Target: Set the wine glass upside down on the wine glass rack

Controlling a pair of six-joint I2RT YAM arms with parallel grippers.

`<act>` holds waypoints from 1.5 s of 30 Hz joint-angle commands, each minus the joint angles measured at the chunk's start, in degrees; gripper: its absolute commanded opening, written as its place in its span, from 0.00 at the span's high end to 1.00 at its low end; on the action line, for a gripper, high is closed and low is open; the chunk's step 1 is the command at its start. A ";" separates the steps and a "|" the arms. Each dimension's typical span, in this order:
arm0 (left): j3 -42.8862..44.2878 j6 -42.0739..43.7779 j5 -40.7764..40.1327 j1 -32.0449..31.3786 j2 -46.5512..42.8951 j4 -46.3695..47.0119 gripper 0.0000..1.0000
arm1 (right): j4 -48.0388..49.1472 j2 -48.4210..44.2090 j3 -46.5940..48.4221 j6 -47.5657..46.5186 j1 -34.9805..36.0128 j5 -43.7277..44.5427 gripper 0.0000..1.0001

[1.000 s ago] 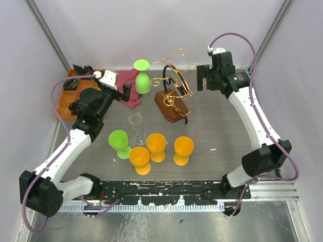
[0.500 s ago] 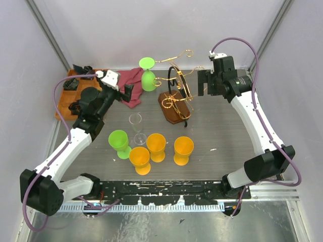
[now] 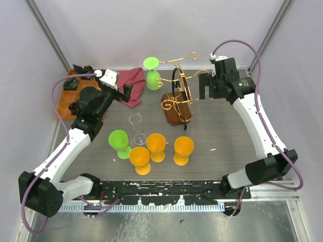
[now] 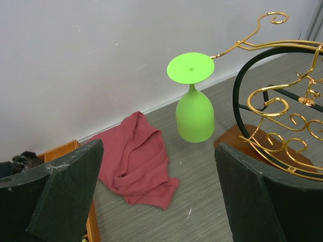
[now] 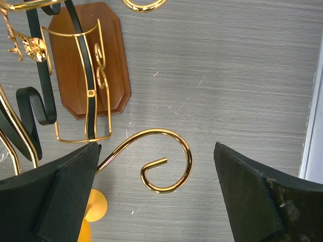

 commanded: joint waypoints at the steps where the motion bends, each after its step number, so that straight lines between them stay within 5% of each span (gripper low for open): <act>1: 1.71 -1.78 -0.38 0.05 -2.21 -1.27 0.02 | 1.94 -3.92 2.52 -2.90 -0.18 6.75 0.00; 10: 3.81 -5.35 -2.51 0.05 -3.88 -6.82 0.02 | 14.70 -6.35 9.57 -9.40 -0.21 10.66 0.00; 18: 13.95 -8.91 -3.20 0.79 -0.23 -18.94 0.02 | 19.47 -10.90 5.11 -4.99 -0.25 -11.36 0.00; 22: 16.98 -10.30 -4.17 1.35 0.77 -20.32 0.02 | 22.65 -6.01 7.60 -0.18 1.66 -20.12 0.00; 29: 26.16 -15.49 -8.07 4.70 3.15 -33.57 0.02 | 20.13 7.98 21.68 -3.46 13.59 -18.97 0.02; 37: 24.66 -18.05 -9.41 8.93 0.92 -39.97 0.02 | 19.44 16.78 25.46 -3.86 22.09 -21.07 0.11; 45: 21.98 -17.96 -10.30 9.95 -0.42 -40.42 0.02 | 14.76 22.49 26.63 -8.01 26.94 -19.56 0.34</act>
